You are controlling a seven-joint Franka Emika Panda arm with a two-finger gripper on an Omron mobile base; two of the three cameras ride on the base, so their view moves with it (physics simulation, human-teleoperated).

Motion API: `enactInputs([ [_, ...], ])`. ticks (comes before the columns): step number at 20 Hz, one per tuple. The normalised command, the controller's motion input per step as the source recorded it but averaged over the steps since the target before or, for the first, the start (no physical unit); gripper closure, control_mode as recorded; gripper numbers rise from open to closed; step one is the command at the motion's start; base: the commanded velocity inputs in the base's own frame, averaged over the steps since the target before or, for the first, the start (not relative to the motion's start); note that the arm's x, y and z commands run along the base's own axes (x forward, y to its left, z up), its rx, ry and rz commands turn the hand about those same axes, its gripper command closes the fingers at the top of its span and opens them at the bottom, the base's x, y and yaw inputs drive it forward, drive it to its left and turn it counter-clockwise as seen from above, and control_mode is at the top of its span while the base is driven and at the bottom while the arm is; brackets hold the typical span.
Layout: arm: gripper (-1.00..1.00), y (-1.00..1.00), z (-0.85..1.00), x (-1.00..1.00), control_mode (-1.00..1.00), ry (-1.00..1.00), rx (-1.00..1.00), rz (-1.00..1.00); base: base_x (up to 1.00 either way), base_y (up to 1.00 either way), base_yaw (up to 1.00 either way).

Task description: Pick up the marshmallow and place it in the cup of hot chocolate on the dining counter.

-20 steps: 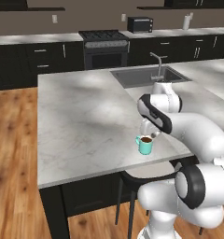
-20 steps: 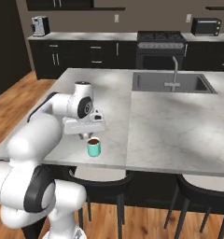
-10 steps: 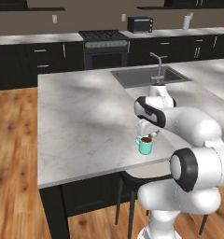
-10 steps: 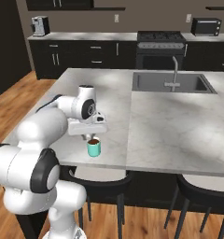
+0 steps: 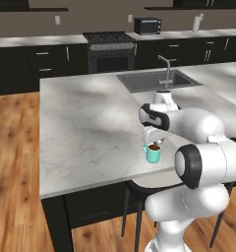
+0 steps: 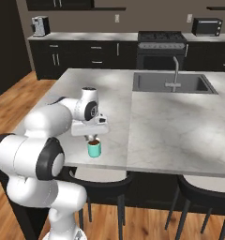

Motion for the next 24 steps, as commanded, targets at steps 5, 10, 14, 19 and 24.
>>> enactInputs([
  [5,1.0,0.0,-0.07,0.26,-1.0,0.0,0.0,0.0,0.0,0.0,0.0],
  [10,1.0,0.0,-0.2,0.11,-1.0,0.0,0.0,0.0,0.0,0.0,0.0],
  [14,1.0,0.0,-0.18,0.05,-1.0,0.0,0.0,0.0,0.0,0.0,0.0],
  [19,1.0,0.0,-0.18,0.0,-1.0,0.0,0.0,0.0,0.0,0.0,0.0],
  [24,1.0,0.0,-0.11,0.02,-1.0,0.0,0.0,0.0,0.0,0.0,0.0],
])
